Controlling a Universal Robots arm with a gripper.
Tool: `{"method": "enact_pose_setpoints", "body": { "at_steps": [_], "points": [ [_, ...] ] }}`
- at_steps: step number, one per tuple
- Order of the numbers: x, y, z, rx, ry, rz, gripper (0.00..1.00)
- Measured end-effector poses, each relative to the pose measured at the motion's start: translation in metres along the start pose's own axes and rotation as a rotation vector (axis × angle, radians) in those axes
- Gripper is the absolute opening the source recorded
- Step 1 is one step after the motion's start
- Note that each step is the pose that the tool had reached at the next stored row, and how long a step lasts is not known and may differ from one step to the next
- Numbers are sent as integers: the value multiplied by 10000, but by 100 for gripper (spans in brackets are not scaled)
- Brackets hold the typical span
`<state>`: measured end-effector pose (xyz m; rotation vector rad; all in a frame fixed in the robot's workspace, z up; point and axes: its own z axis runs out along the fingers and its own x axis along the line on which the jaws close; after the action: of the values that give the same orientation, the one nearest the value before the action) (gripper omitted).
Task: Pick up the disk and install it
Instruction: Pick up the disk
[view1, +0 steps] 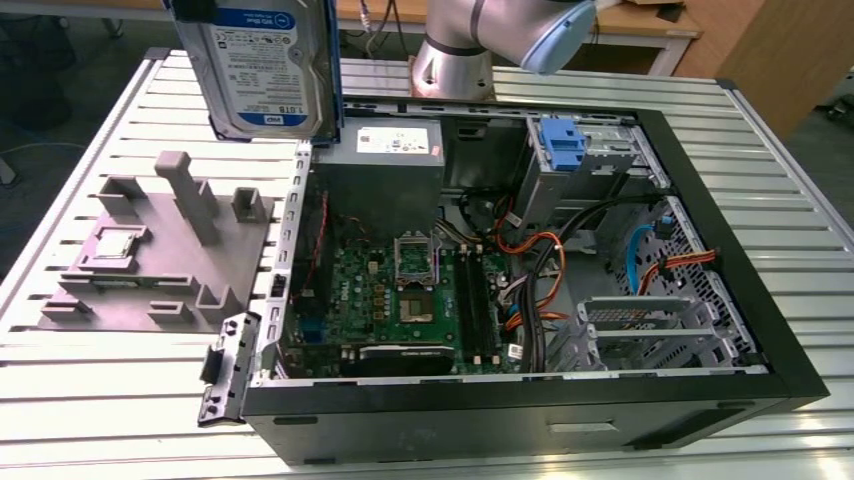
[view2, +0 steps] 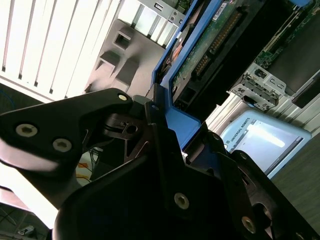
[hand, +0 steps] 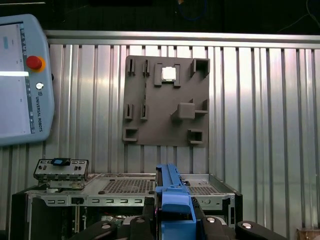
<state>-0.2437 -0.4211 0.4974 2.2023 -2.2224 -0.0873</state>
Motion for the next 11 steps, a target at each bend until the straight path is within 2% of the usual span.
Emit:
{"method": "enact_pose_setpoints", "body": {
  "at_steps": [5, 11],
  "points": [
    [0, -17, -1, 0, 0, -1, 37],
    [-1, -78, -4, 0, 0, -1, 37]
  ]
}}
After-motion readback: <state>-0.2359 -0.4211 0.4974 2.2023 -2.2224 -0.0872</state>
